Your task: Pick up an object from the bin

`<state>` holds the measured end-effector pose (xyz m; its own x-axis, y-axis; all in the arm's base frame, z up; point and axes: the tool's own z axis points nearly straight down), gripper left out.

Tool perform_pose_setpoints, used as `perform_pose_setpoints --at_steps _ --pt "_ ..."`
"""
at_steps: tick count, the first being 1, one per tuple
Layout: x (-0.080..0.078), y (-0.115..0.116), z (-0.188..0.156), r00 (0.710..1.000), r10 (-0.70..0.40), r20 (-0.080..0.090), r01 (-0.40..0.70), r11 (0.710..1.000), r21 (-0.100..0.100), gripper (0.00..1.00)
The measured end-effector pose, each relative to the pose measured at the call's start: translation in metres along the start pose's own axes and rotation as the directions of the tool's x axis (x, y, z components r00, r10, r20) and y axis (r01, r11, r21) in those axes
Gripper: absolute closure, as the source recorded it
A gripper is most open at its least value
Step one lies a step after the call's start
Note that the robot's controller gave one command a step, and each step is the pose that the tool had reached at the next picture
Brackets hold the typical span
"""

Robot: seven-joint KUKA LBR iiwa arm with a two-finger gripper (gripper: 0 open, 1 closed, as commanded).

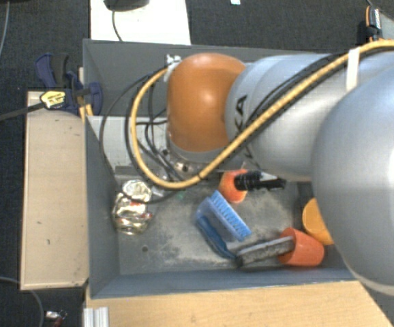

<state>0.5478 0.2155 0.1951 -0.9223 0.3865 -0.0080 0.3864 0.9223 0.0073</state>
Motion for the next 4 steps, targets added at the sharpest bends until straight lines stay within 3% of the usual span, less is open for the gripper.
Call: perform_pose_setpoints --at_steps 1,2,3,4 --pt "-0.006 0.001 0.006 0.998 -0.056 0.004 0.057 0.998 -0.004 0.0" --pt "0.005 -0.012 0.002 0.937 -0.348 0.003 0.348 0.937 -0.002 0.0" --pt "0.022 -0.008 -0.041 0.998 -0.063 0.003 0.063 0.998 -0.002 0.0" --pt "-0.014 -0.032 0.043 0.92 -0.392 0.009 0.392 0.92 -0.003 0.0"
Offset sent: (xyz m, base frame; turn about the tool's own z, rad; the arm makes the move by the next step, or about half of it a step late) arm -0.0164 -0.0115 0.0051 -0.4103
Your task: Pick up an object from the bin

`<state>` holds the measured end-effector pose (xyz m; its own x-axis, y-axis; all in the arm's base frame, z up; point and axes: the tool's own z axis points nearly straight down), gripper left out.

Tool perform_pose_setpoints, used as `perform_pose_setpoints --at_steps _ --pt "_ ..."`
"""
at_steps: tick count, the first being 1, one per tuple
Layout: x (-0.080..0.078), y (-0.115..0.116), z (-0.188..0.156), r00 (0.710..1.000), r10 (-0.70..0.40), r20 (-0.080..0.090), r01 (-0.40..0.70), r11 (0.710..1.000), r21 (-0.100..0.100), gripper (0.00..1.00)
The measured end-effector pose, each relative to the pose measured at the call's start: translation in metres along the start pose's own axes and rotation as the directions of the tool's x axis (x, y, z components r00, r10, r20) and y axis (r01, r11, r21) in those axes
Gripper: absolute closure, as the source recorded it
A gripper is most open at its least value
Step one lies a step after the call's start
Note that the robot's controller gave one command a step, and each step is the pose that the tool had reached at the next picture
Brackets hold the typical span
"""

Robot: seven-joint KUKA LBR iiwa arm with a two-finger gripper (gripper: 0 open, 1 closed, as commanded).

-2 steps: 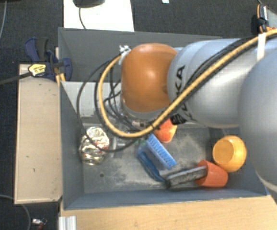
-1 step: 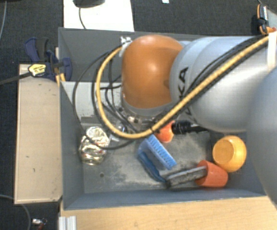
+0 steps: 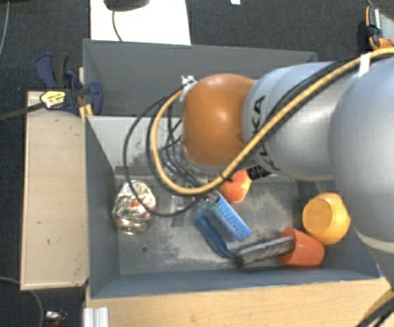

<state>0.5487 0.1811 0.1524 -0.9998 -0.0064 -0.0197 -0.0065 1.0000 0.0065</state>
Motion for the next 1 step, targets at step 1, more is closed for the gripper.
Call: perform_pose_setpoints --at_steps 1 --pt "0.0334 0.0467 -0.0733 0.968 0.251 -0.002 -0.251 0.968 -0.001 0.0"
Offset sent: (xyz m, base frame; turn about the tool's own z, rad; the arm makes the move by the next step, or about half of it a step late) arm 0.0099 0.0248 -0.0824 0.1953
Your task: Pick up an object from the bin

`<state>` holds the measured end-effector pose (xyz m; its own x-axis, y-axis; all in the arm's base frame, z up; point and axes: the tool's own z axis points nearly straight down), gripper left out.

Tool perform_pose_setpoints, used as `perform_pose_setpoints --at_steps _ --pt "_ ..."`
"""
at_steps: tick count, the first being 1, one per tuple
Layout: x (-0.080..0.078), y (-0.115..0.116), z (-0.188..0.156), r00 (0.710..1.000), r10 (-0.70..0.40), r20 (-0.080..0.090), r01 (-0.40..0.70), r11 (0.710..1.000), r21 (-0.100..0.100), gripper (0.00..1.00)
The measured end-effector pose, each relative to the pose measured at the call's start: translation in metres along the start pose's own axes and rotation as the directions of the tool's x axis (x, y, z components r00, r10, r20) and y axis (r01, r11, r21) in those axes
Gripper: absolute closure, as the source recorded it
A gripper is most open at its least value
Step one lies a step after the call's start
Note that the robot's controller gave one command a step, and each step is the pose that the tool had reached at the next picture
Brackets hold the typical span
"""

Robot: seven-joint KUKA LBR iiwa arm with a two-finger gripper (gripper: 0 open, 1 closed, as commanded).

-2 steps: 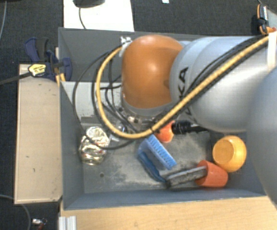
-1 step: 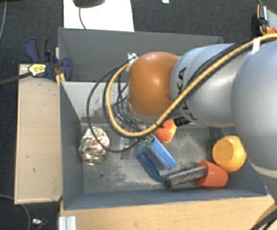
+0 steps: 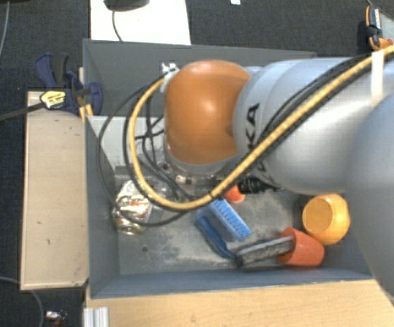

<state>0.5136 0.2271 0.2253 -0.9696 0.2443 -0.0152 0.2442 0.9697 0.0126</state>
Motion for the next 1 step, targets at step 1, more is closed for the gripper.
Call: perform_pose_setpoints --at_steps 1 --pt "-0.03 -0.0052 0.0914 1.0 -0.017 0.006 0.017 1.0 0.0 0.0"
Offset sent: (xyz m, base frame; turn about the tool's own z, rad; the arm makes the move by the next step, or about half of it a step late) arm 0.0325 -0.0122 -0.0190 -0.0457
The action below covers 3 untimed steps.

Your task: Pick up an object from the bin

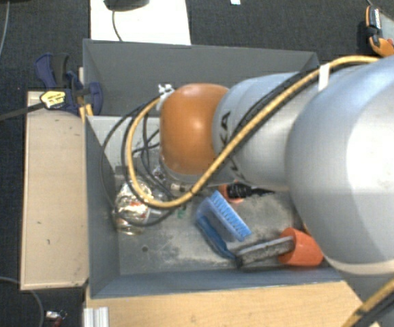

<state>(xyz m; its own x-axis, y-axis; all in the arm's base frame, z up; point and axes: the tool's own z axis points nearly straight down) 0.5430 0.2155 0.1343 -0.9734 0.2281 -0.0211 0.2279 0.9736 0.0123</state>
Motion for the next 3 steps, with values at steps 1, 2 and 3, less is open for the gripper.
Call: perform_pose_setpoints --at_steps 1,2,3 --pt "0.003 -0.003 0.016 1.0 -0.006 -0.009 0.006 1.0 0.005 0.0" --pt "0.008 -0.012 0.019 0.995 -0.101 -0.002 0.101 0.995 0.0 0.0" --pt "0.011 -0.004 -0.059 1.0 -0.005 -0.002 0.005 1.0 0.0 0.0"
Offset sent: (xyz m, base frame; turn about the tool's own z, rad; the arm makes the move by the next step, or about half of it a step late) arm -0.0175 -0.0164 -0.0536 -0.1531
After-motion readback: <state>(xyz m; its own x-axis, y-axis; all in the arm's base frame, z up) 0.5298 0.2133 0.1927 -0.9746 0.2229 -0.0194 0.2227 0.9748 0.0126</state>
